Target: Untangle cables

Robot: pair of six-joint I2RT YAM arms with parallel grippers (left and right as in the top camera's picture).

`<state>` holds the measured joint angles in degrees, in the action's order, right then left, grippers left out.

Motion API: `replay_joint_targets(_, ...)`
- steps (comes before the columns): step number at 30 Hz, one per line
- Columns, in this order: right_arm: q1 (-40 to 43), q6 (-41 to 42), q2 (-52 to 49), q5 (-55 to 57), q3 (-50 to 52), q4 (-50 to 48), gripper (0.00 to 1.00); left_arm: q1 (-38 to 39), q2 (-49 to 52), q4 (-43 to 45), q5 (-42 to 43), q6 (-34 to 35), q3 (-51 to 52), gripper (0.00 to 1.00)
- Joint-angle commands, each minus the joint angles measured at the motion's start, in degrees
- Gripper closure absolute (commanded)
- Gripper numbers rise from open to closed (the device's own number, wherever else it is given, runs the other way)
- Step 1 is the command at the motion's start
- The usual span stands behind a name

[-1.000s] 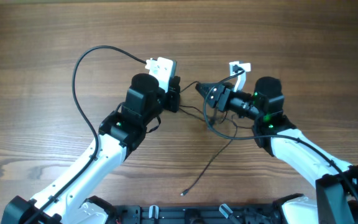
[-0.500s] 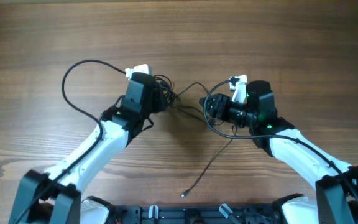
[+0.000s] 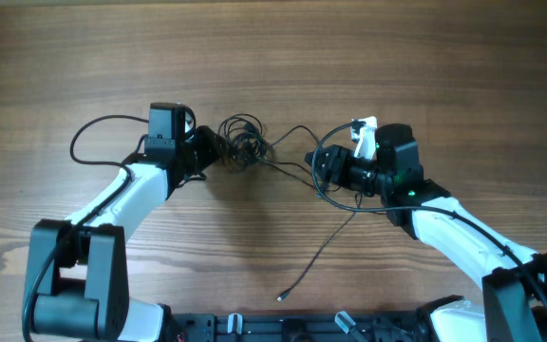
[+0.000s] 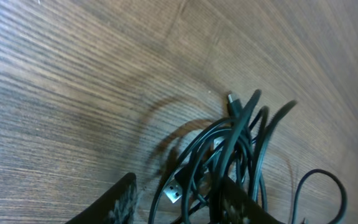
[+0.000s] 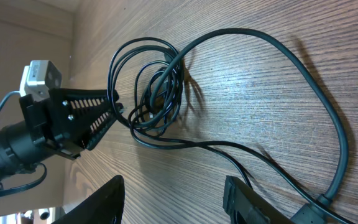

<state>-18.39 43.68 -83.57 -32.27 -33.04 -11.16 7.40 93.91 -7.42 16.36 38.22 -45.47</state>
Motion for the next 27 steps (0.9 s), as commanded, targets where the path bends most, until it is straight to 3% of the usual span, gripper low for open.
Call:
replay_joint_targets(1, -0.1, -0.2, 0.5, 0.4, 0.2, -0.1, 0.46, 0.8, 0.9, 0.4, 1.2, 0.4, 0.2, 0.66)
replay_joint_targets(5, -0.1, -0.2, 0.5, -4.2, 0.2, -0.6, 0.46, 1.6, 2.5, 1.5, 1.0, -0.5, 0.2, 0.86)
replay_joint_targets(7, -0.1, -2.3, 0.5, -8.0, 0.2, -1.5, 0.39, 1.6, 2.5, 4.0, 1.0, -0.5, 0.2, 0.86)
replay_joint_targets(8, -0.1, -4.6, 0.5, -10.7, 0.2, -2.6, 0.36, 1.6, 2.5, 5.0, 1.0, -0.8, 0.2, 0.93)
replay_joint_targets(9, -0.1, -5.0, 0.5, -12.6, 0.2, -3.5, 0.24, 1.6, 2.5, 5.4, 1.5, -2.8, 0.2, 0.96)
replay_joint_targets(10, -0.1, -3.8, 0.5, -13.8, 0.2, -4.9, 0.00, 1.6, 2.4, 5.6, 3.2, -6.5, 0.2, 0.96)
replay_joint_targets(12, -0.1, -2.8, 0.5, -16.5, 0.2, -9.6, 0.00, 1.3, 0.5, 5.7, 10.5, -12.5, 0.2, 0.96)
replay_joint_targets(15, -0.1, -1.4, 0.5, -17.2, 0.2, -15.4, 0.00, 1.3, -7.2, 5.0, 15.9, -14.4, 0.2, 0.96)
replay_joint_targets(21, -0.1, 15.4, 0.5, -18.1, 0.2, -18.5, 0.20, 1.5, -28.1, -4.8, 16.2, -19.0, 0.2, 0.96)
replay_joint_targets(24, -1.4, 19.9, 0.5, -18.9, 0.2, -24.3, 0.25, 1.5, -31.3, -7.5, 20.0, -21.6, 0.2, 0.96)
replay_joint_targets(27, -4.8, 19.2, 0.5, -18.7, 0.2, -28.4, 0.26, 1.5, -31.7, -7.4, 22.0, -22.6, 0.2, 0.96)
